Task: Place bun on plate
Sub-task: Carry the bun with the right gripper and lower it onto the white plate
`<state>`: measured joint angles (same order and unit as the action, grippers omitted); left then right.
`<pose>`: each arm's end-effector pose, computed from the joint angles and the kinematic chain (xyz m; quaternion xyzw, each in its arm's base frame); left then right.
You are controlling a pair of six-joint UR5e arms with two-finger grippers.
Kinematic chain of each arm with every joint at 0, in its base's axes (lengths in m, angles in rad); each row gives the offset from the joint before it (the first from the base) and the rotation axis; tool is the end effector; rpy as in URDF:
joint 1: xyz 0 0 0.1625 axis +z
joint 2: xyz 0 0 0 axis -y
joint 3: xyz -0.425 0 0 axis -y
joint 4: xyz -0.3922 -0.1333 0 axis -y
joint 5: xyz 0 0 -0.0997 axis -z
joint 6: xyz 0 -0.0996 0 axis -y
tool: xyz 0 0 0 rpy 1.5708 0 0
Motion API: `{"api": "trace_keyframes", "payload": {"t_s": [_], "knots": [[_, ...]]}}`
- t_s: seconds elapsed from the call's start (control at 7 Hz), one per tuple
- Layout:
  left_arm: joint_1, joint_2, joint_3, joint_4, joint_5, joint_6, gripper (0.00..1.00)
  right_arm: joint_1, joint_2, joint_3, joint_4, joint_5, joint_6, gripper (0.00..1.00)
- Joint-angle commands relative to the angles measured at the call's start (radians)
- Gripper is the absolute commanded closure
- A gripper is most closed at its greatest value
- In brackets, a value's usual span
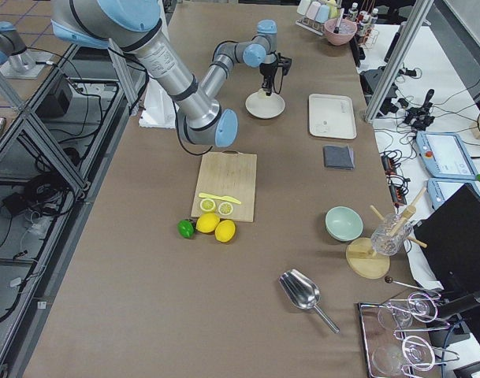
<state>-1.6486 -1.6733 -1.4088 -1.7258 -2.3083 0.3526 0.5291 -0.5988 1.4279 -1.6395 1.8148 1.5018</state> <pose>-0.1082 -0.5345 0.6725 0.1204 0.3422 0.1447 0.9206 -0.5965 -0.4753 0.1142 0.0005 -0.3853 0.1662 0.9077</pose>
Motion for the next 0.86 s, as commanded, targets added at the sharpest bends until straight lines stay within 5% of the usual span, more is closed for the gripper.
{"api": "trace_keyframes", "payload": {"t_s": [0.0,0.29,0.43,0.71], "knots": [[0.0,0.0,-0.001,-0.001,0.0,-0.003,0.02,-0.044,0.027,-0.122,0.111,-0.078,0.043,0.47],[0.0,0.0,-0.002,-0.001,0.0,-0.003,0.02,-0.063,0.013,-0.123,0.132,-0.088,0.034,0.11],[0.001,0.0,-0.001,-0.001,0.0,-0.003,0.02,-0.06,0.016,-0.113,0.133,-0.083,0.032,0.01],[0.0,0.001,0.001,-0.001,0.0,-0.003,0.02,-0.009,0.008,-0.064,0.119,-0.007,-0.003,0.01]]}}
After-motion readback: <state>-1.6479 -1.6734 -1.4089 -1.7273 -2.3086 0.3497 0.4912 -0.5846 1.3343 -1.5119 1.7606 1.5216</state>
